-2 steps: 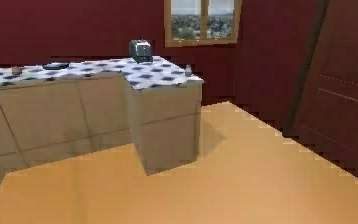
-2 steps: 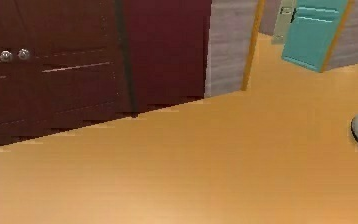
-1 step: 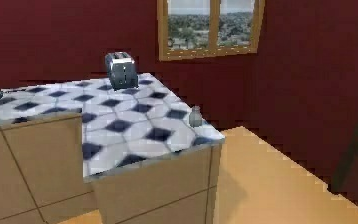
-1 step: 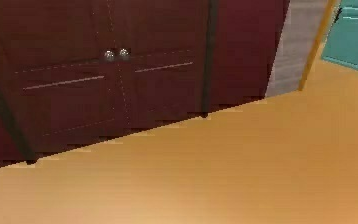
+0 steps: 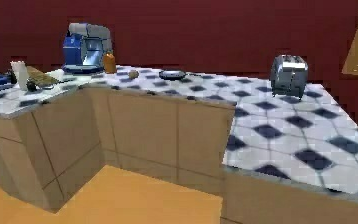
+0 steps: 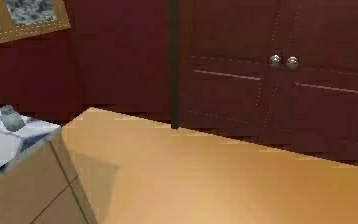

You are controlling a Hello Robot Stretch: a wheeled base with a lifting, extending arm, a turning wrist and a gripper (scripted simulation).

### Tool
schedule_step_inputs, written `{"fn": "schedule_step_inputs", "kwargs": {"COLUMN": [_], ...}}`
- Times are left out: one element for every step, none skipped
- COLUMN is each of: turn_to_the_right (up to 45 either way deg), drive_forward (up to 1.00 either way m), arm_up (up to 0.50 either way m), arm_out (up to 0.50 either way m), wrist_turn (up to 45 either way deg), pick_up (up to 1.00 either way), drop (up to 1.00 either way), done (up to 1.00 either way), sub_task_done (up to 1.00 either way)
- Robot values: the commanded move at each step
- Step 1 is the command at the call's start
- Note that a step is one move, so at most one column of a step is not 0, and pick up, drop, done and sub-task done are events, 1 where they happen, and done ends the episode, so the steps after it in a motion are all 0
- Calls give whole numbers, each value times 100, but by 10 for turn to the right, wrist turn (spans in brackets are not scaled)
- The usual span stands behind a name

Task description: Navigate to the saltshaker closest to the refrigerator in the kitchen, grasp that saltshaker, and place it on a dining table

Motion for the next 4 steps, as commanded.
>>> {"fn": "schedule_step_inputs", "kwargs": {"turn_to_the_right": [-450, -180, 0, -150], "drive_forward": [0, 0, 35, 0], "arm_up": [0, 0, 0, 0], "arm_out": [0, 0, 0, 0], "wrist_turn": [0, 0, 0, 0], "pick_up": [0, 0, 0, 0], "drop": [0, 0, 0, 0], "done": [0, 0, 0, 0], "sub_task_done": [0, 0, 0, 0]}}
